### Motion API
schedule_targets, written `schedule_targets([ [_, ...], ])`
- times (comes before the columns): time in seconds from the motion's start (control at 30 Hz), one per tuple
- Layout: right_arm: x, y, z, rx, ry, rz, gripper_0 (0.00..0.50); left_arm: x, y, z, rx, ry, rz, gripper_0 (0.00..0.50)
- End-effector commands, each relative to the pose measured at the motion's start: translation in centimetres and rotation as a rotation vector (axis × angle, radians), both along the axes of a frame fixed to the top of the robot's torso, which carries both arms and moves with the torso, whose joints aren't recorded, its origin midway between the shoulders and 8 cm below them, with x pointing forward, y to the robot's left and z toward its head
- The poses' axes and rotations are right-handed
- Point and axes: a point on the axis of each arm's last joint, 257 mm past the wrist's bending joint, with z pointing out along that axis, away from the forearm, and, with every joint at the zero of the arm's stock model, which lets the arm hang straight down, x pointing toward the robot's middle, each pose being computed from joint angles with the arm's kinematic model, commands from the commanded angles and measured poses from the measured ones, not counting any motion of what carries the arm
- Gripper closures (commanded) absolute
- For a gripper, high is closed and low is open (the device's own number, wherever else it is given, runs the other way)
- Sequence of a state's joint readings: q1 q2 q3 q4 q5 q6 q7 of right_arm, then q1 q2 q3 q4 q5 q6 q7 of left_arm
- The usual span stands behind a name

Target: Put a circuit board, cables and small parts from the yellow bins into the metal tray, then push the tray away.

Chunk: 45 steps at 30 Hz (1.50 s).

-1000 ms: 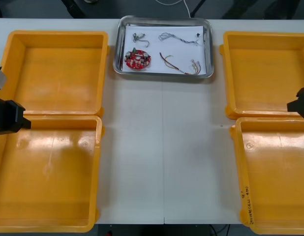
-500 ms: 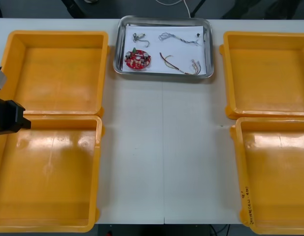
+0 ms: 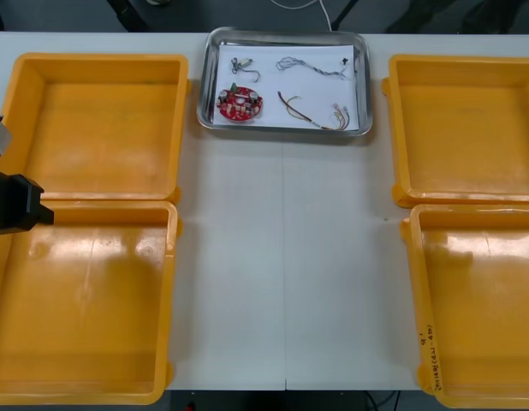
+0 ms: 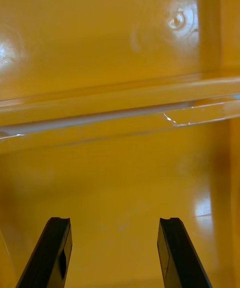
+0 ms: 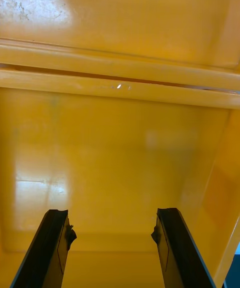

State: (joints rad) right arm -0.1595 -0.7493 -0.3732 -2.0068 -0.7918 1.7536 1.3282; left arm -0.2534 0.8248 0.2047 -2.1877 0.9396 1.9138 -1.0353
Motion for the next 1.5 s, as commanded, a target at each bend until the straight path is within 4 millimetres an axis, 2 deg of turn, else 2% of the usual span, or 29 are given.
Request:
schedule_targets([
  [0.03,0.3,-0.7,0.1,-0.069,-0.004,0.018,0.0,-0.2,1.5,1.4,0.026,-0.025,0.041,0.0],
  [0.3,0.4,0.0,0.1,-0.055,-0.004,0.031,0.0,-0.2,1.5,1.4,0.026,-0.025,0.041,0.0],
  [0.87,-1.0,-0.2,-0.8,-0.049,0.059,0.013,0.0,-0.2,1.5,1.4,0.026,-0.025,0.041,0.0],
  [1.5,-1.1,-0.2,-0.8,-0.052,0.062,0.01,0.0,-0.2,1.5,1.4,0.026,-0.025,0.041,0.0],
])
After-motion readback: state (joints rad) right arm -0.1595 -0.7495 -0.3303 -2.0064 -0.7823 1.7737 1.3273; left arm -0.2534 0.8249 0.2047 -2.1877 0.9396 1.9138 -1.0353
